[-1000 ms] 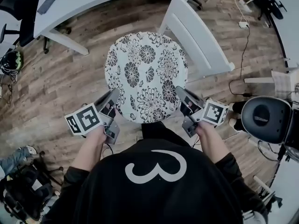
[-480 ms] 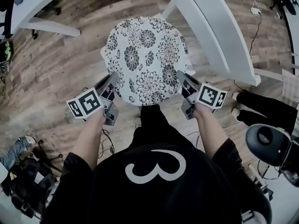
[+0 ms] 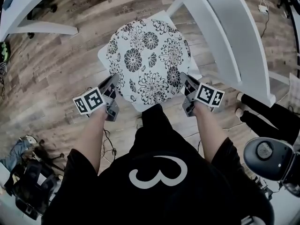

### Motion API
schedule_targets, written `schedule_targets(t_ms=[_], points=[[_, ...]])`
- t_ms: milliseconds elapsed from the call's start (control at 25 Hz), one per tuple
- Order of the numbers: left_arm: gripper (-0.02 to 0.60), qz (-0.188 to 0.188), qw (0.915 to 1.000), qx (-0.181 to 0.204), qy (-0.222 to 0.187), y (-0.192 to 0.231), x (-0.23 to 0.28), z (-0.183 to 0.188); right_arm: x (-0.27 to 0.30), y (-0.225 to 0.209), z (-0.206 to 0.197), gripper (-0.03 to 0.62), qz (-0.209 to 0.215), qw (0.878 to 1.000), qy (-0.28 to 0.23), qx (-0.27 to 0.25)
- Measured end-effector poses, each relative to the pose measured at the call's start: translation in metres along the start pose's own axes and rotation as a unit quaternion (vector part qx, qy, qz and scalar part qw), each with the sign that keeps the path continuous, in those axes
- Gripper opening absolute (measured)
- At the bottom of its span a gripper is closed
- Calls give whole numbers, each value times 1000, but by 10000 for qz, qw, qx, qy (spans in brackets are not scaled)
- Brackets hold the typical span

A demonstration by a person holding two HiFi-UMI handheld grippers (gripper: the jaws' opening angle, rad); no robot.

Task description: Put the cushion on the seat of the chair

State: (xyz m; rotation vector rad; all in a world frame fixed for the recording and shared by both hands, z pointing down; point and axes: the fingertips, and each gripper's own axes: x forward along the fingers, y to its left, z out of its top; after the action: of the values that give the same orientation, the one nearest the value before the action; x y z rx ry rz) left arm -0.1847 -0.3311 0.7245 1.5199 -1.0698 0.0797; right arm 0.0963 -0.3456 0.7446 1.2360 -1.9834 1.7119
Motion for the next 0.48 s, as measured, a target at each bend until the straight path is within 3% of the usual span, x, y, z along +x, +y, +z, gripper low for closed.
schedule_targets(t_ms=[200,480], points=[[35,493,9987,54,110,33,9,-3,12,-29,-3,28,-491,9981,191,-314],[37,1374,9898,305,198,71,12,-4,20,-64,-9,38,-1478,9845,393,-863]])
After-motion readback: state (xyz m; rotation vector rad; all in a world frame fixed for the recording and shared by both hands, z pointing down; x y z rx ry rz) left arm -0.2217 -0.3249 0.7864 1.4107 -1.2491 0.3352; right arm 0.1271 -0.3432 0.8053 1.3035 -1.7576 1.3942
